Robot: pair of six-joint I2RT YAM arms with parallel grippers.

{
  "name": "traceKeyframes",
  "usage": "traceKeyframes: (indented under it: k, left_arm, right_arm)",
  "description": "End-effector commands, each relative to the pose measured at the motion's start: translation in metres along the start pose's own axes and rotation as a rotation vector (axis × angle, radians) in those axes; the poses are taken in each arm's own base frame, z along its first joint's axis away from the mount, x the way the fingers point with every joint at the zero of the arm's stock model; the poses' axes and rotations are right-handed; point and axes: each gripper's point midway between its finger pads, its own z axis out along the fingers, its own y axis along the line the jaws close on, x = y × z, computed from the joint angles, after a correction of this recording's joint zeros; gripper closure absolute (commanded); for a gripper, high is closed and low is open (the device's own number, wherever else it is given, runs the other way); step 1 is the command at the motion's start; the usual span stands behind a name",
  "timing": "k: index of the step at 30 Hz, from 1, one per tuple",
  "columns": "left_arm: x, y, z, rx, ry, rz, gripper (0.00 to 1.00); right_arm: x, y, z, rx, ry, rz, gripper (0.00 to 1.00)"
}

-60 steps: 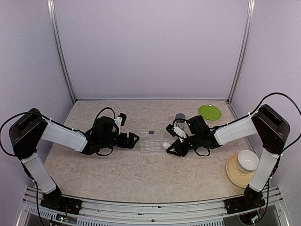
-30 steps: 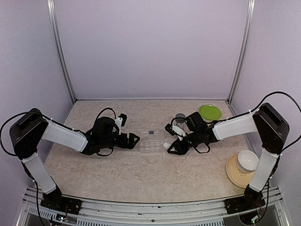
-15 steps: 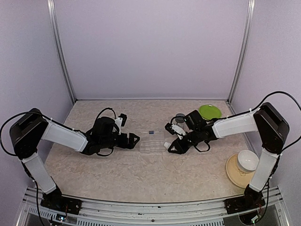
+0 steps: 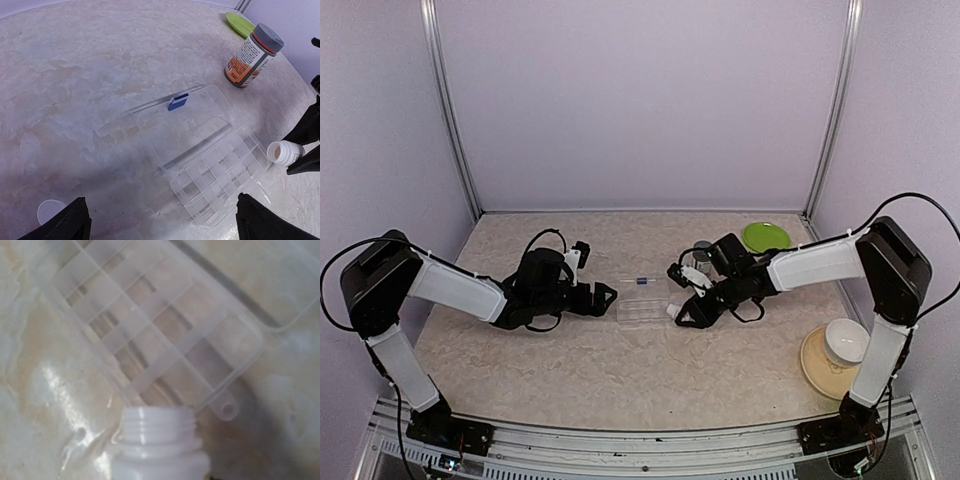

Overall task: Sort the pills into containers
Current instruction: Pour the pill into the compartment of the pill container.

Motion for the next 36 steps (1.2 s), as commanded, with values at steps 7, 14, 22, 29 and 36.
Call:
traceKeyframes:
  k: [7, 14, 22, 29, 36]
  left_arm:
    - [-0.0024, -0.0037, 0.0027, 0.014, -0.009, 0.005, 0.01]
    - [-0.0029, -0.0036, 0.0025, 0.012, -0.010, 0.005, 0.01]
    - [-0.0027, -0.0040, 0.0024, 0.014, -0.009, 0.005, 0.01]
    - [-0.0029, -0.0037, 0.0025, 0.013, -0.010, 0.005, 0.01]
    - [-0.0030, -0.0039, 0.0024, 0.014, -0.010, 0.005, 0.01]
  right_arm:
    - [-0.0029, 0.0038, 0.0036, 0.006, 0.033, -0.017, 0.81]
    - [-0.0018, 0.0036, 0.0029, 0.017, 0.055, -0.019, 0.81]
    - [-0.0001, 0.0029, 0.0014, 0.033, 0.080, -0.022, 0.81]
    - [-0.0003, 0.0042, 0.0006, 0.034, 0.099, -0.030, 0.80]
    - [0.0002, 0.0055, 0.0030, 0.038, 0.124, -0.033, 0.80]
